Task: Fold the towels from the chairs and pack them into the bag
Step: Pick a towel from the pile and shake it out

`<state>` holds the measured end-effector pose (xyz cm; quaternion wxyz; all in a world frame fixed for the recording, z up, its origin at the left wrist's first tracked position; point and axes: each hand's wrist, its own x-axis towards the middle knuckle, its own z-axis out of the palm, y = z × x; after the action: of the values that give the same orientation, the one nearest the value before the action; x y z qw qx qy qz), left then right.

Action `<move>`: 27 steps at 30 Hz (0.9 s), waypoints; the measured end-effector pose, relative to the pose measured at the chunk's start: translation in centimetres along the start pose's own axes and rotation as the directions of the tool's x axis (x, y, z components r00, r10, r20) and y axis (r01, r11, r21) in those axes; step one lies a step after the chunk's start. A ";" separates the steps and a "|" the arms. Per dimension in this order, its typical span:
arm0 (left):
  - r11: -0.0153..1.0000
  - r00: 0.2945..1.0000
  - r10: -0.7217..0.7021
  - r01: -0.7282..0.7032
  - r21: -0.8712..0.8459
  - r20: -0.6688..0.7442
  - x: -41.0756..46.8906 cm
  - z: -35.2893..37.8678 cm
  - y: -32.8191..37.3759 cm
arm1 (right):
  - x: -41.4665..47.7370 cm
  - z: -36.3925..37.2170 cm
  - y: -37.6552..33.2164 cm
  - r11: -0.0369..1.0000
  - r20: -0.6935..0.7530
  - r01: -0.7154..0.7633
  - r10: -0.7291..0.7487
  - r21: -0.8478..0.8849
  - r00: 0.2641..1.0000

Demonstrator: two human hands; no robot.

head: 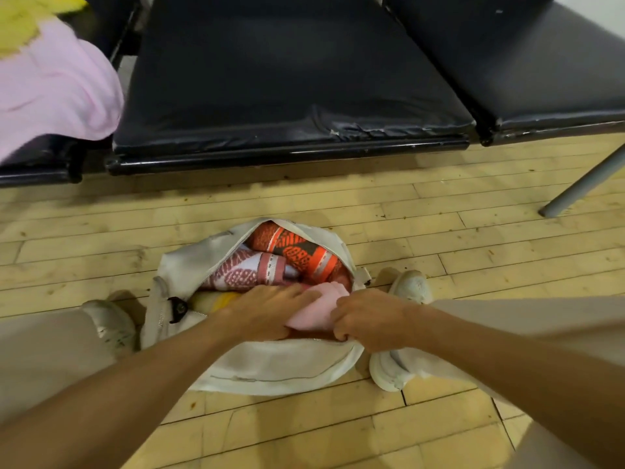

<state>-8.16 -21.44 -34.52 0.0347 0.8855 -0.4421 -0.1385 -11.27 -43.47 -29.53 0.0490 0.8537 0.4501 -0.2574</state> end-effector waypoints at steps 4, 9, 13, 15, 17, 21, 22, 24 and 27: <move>0.998 0.964 0.008 0.010 -0.065 0.267 0.5 -0.8 -0.6 | -0.6 0.0 -0.2 1.000 -0.028 0.002 -0.003 -0.020 1.000; 0.951 0.902 0.007 0.128 -0.283 0.432 0.6 0.3 -1.2 | -0.7 -0.4 -0.3 0.999 0.002 -0.038 0.038 0.008 0.999; 0.880 0.883 -0.058 0.266 -0.394 0.466 -0.3 -0.9 -0.9 | -0.2 -1.1 -0.3 0.996 0.052 -0.076 0.074 0.044 0.996; 0.865 0.887 -0.078 0.287 -0.412 0.455 -0.4 -1.7 -1.2 | -0.1 -1.4 -0.3 0.995 0.078 -0.095 0.091 0.045 0.993; 0.874 0.887 -0.093 0.290 -0.389 0.453 0.1 -2.7 -1.4 | 0.0 -1.5 -0.2 0.987 0.072 -0.145 0.140 0.069 0.987; 0.829 0.915 -0.140 0.318 -0.461 0.379 1.4 -7.4 -1.9 | 0.1 -3.6 0.1 0.957 0.018 -0.250 0.250 0.146 0.968; 0.827 0.921 -0.140 0.310 -0.469 0.363 1.5 -8.9 -2.0 | 0.0 -4.6 0.3 0.945 0.000 -0.264 0.269 0.195 0.963; 0.850 0.936 -0.132 0.277 -0.449 0.327 1.3 -11.7 -2.1 | 0.1 -6.8 0.6 0.918 -0.049 -0.279 0.304 0.283 0.951; 0.888 0.958 -0.153 0.241 -0.391 0.242 -0.5 -15.8 -2.7 | 0.7 -10.8 0.9 0.893 -0.162 -0.290 0.361 0.345 0.918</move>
<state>-2.02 -20.38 -19.70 0.1629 0.8790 -0.3110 -0.3226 -5.96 -40.09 -20.67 -0.0954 0.9374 0.2556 -0.2167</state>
